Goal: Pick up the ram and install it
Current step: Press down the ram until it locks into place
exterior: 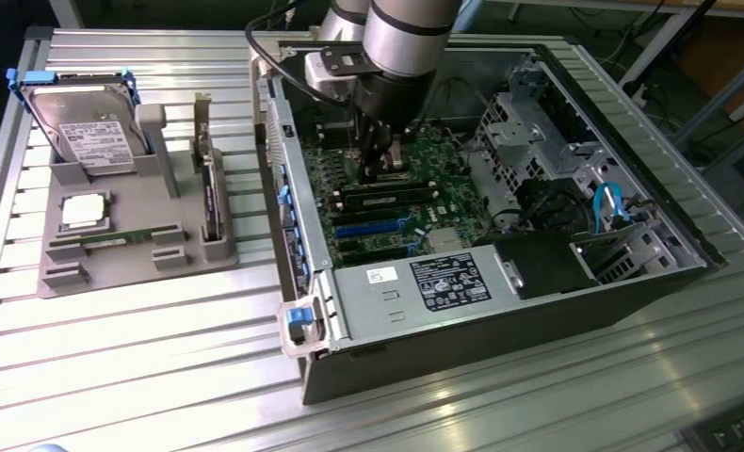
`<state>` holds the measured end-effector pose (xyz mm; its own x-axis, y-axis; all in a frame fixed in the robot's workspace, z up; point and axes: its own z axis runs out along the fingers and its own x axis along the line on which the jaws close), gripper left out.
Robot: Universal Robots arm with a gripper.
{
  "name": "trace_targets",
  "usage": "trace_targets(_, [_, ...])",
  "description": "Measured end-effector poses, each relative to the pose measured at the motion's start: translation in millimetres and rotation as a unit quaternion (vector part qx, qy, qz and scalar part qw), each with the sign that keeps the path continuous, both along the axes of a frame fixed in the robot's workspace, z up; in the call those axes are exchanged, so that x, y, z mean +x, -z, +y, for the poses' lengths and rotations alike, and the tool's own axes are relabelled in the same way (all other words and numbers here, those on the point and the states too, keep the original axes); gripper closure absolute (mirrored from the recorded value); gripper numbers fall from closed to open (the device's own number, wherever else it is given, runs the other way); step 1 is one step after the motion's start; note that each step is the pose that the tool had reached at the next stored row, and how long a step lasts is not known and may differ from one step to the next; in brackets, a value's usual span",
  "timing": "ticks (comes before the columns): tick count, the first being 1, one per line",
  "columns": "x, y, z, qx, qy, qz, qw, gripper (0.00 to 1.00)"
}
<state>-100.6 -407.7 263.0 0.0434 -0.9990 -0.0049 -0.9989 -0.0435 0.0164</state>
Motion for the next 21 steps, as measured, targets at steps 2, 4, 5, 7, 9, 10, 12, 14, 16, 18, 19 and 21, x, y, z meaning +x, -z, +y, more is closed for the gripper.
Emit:
trace_targets(2, [0.0,0.0,0.0,0.0,0.0,0.0,1.0,0.89])
trace_targets(4, [0.0,0.0,0.0,0.0,0.0,0.0,1.0,0.89])
trace_targets(5, [0.0,0.0,0.0,0.0,0.0,0.0,1.0,0.89])
trace_targets(7, [0.0,0.0,-0.1,0.0,0.0,0.0,1.0,0.89])
trace_targets(9, [0.0,3.9,0.0,0.0002,0.0,-0.0001,1.0,0.89])
trace_targets(10, [0.0,8.6,0.0,0.0,0.0,0.0,1.0,0.89])
trace_targets(12, [-0.1,9.3,0.0,0.0,0.0,0.0,1.0,0.89])
trace_targets(14, [0.0,9.3,0.0,0.0,0.0,0.0,1.0,0.89])
trace_targets(16, [0.0,9.4,-0.1,0.0,0.0,0.0001,1.0,0.89])
trace_targets(18, [0.0,10.2,0.0,0.0001,0.0,-0.0001,1.0,0.89])
trace_targets(19, [0.0,10.7,0.0,0.0001,0.0,0.0,1.0,0.89])
trace_targets(21, [0.0,14.8,0.0,0.0,0.0,0.0,1.0,0.89])
